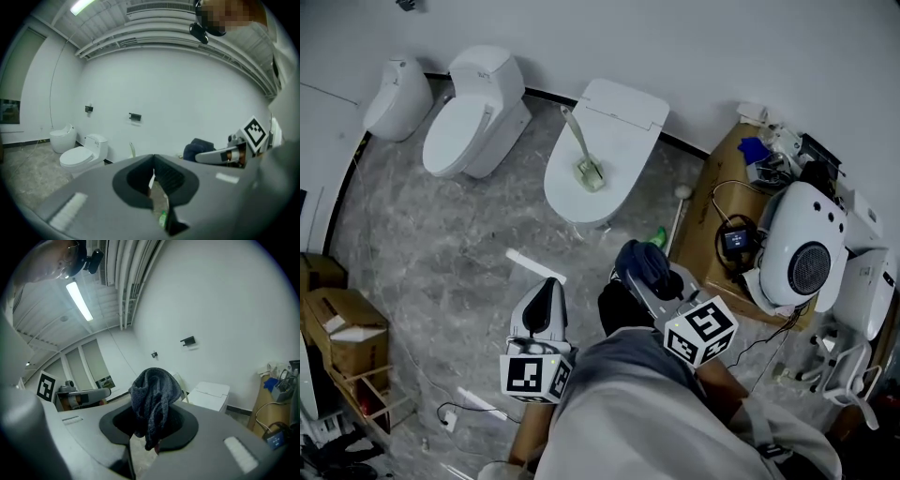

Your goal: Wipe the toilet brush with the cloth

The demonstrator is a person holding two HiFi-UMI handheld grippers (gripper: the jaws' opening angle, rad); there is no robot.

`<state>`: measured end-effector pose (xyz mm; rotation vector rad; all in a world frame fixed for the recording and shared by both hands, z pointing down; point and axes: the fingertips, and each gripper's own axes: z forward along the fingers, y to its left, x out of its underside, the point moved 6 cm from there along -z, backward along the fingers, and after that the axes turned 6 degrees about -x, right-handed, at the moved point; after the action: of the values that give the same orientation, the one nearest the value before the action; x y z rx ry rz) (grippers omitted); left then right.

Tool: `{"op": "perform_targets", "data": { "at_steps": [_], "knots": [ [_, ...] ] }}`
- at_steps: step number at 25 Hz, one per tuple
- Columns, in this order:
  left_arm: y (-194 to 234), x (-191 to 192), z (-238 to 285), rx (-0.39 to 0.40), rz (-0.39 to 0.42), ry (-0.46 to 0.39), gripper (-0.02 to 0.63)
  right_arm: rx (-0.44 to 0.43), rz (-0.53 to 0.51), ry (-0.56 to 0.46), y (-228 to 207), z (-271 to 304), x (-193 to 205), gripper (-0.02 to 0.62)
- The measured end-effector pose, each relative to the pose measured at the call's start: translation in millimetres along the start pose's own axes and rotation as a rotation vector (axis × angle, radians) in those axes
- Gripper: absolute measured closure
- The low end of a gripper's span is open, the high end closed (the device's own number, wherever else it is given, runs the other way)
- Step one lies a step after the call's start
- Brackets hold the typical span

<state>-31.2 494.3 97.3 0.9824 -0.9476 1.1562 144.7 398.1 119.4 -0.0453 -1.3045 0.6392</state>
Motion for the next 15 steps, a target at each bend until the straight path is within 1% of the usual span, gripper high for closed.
{"op": "perform_targets", "data": {
  "at_steps": [4,8,15],
  "knots": [
    [8,-19,48,-0.007,0.003,0.01,0.606,-0.009,0.014,0.015,-33,29,-22,0.497],
    [11,-33,90,-0.004,0.005,0.012,0.606,-0.006,0.026,0.009,-64,48,-40,0.497],
    [14,-45,148,0.011,0.009,0.04,0.606,0.019,0.045,-0.011,-103,69,-64,0.497]
  ]
}}
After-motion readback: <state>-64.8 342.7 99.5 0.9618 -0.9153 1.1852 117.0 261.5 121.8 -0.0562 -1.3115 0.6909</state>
